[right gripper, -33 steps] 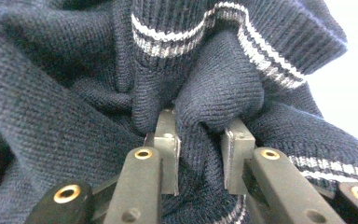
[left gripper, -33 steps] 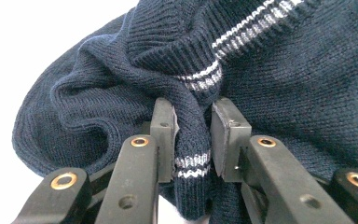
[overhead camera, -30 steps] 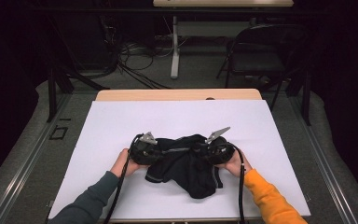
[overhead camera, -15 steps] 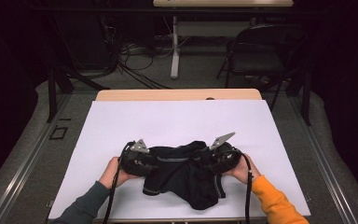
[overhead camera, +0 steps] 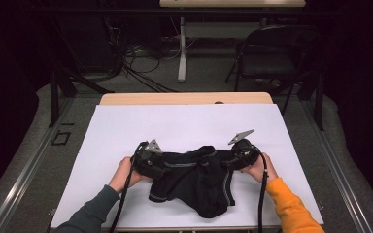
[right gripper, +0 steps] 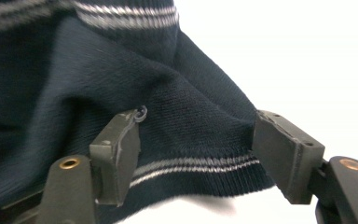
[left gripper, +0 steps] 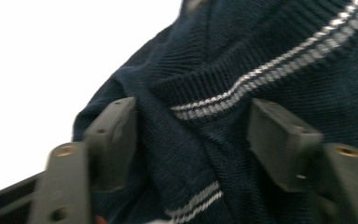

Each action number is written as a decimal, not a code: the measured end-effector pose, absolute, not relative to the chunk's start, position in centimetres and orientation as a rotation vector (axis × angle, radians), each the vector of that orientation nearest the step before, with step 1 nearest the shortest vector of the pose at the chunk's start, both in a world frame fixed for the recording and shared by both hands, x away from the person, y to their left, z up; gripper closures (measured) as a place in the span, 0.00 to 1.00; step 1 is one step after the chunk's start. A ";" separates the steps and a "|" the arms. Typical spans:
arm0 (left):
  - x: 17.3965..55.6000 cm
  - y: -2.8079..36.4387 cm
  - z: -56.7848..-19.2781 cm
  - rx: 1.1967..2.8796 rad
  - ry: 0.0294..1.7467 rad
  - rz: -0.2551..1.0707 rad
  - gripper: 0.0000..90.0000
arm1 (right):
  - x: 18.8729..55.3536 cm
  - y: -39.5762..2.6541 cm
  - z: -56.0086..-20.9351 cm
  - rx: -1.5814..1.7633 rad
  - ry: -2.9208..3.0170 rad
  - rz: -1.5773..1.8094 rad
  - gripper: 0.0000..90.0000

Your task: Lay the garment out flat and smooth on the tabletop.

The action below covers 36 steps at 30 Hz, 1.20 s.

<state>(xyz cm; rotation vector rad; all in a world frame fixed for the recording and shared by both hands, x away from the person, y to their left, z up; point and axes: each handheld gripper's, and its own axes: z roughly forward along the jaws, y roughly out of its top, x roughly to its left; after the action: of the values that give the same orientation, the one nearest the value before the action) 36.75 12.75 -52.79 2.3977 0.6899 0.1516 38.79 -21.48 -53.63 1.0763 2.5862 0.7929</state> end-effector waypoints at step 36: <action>36.1 15.5 -51.4 2.384 0.703 0.233 0.63 | 38.0 -23.1 -53.0 1.010 2.554 0.641 0.75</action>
<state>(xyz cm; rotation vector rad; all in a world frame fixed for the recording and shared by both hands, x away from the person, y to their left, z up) 36.08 15.53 -51.35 2.3841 0.7025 0.2331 37.97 -23.06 -53.03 1.0101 2.5544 0.6412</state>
